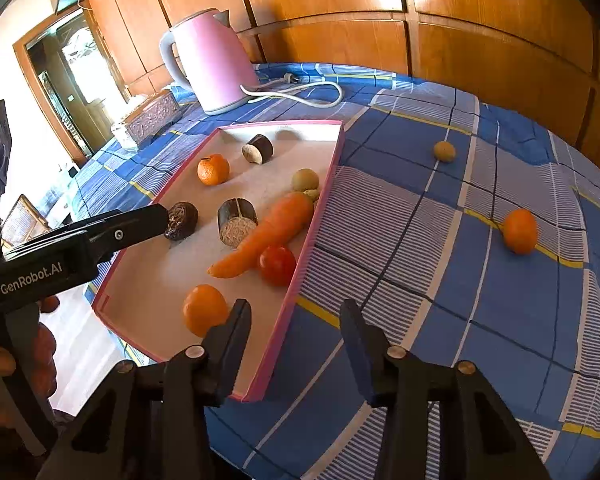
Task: Organize fruits
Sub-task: 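Release the orange in the tray with the right gripper, then move the right gripper to the remaining orange on the cloth and grasp it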
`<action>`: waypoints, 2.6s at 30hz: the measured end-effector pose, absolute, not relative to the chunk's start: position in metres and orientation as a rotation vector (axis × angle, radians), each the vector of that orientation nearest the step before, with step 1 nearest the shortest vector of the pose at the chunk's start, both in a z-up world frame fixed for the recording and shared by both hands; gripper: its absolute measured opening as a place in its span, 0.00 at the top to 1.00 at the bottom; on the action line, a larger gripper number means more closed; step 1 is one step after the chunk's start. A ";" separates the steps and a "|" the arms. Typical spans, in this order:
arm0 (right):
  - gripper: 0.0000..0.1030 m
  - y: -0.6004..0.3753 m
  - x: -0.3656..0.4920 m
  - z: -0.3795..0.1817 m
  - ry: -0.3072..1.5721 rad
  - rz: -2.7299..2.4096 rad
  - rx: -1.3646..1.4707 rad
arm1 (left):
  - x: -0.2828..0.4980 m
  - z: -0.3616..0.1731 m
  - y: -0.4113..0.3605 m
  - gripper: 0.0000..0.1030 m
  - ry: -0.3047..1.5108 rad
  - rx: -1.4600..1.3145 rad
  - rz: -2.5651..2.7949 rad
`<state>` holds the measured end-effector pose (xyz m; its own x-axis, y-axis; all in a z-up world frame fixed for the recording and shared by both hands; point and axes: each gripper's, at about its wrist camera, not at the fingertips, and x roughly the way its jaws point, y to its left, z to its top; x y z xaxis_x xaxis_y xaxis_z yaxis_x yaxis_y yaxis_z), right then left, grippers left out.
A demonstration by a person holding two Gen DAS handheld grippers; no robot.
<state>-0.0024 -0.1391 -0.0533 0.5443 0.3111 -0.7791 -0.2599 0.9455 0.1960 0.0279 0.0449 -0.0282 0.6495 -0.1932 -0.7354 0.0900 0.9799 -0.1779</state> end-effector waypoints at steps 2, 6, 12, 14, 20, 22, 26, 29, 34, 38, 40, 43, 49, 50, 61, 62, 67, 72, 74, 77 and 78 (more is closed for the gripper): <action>0.63 -0.138 -0.004 -0.053 0.935 0.340 0.051 | 0.028 -0.028 0.045 0.25 0.850 -0.130 -0.161; 0.69 -0.136 -0.007 -0.054 0.932 0.344 0.025 | 0.026 -0.028 0.044 0.25 0.848 -0.125 -0.165; 0.73 -0.135 -0.008 -0.054 0.930 0.357 0.016 | 0.026 -0.027 0.038 0.25 0.848 -0.107 -0.163; 0.73 -0.136 -0.009 -0.055 0.930 0.351 0.012 | 0.026 -0.028 0.037 0.25 0.852 -0.104 -0.167; 0.73 -0.146 -0.008 -0.059 0.938 0.326 0.033 | 0.026 -0.027 0.030 0.25 0.850 -0.084 -0.187; 0.73 -0.151 -0.007 -0.060 0.941 0.315 0.046 | 0.026 -0.027 0.025 0.25 0.851 -0.072 -0.198; 0.73 -0.164 -0.003 -0.062 0.948 0.265 0.078 | 0.027 -0.028 0.014 0.25 0.854 -0.047 -0.224; 0.72 -0.178 0.001 -0.065 0.958 0.215 0.118 | 0.028 -0.029 0.005 0.25 0.861 -0.024 -0.249; 0.72 -0.205 0.006 -0.071 0.969 0.125 0.180 | 0.029 -0.030 -0.010 0.25 0.865 0.005 -0.281; 0.71 -0.226 0.009 -0.076 0.982 0.065 0.221 | 0.031 -0.032 -0.022 0.25 0.873 0.027 -0.306; 0.69 -0.236 0.009 -0.079 0.989 0.036 0.234 | 0.032 -0.033 -0.028 0.25 0.879 0.041 -0.319; 0.67 -0.251 0.010 -0.082 0.989 -0.001 0.259 | 0.034 -0.035 -0.038 0.25 0.886 0.062 -0.341; 0.65 -0.281 0.020 -0.080 0.961 -0.071 0.299 | 0.039 -0.039 -0.052 0.25 0.908 0.079 -0.363; 0.63 -0.285 0.024 -0.079 0.952 -0.077 0.303 | 0.041 -0.040 -0.054 0.25 0.914 0.078 -0.367; 0.58 -0.297 0.081 -0.084 0.923 -0.102 0.261 | 0.055 -0.036 -0.075 0.25 0.923 0.072 -0.420; 0.58 -0.297 0.085 -0.086 0.927 -0.111 0.258 | 0.057 -0.036 -0.078 0.25 0.924 0.071 -0.425; 0.61 -0.298 0.098 -0.095 0.936 -0.094 0.246 | 0.072 -0.037 -0.091 0.26 0.951 0.048 -0.447; 0.64 -0.298 0.087 -0.091 0.911 -0.087 0.207 | 0.095 -0.040 -0.102 0.27 0.992 0.000 -0.460; 0.63 -0.302 0.078 -0.091 0.909 -0.091 0.209 | 0.105 -0.039 -0.110 0.27 0.989 0.003 -0.459; 0.63 -0.309 0.068 -0.093 0.893 -0.116 0.198 | 0.122 -0.041 -0.119 0.27 1.003 -0.025 -0.456; 0.63 -0.311 0.065 -0.094 0.886 -0.124 0.195 | 0.130 -0.043 -0.122 0.27 1.017 -0.040 -0.453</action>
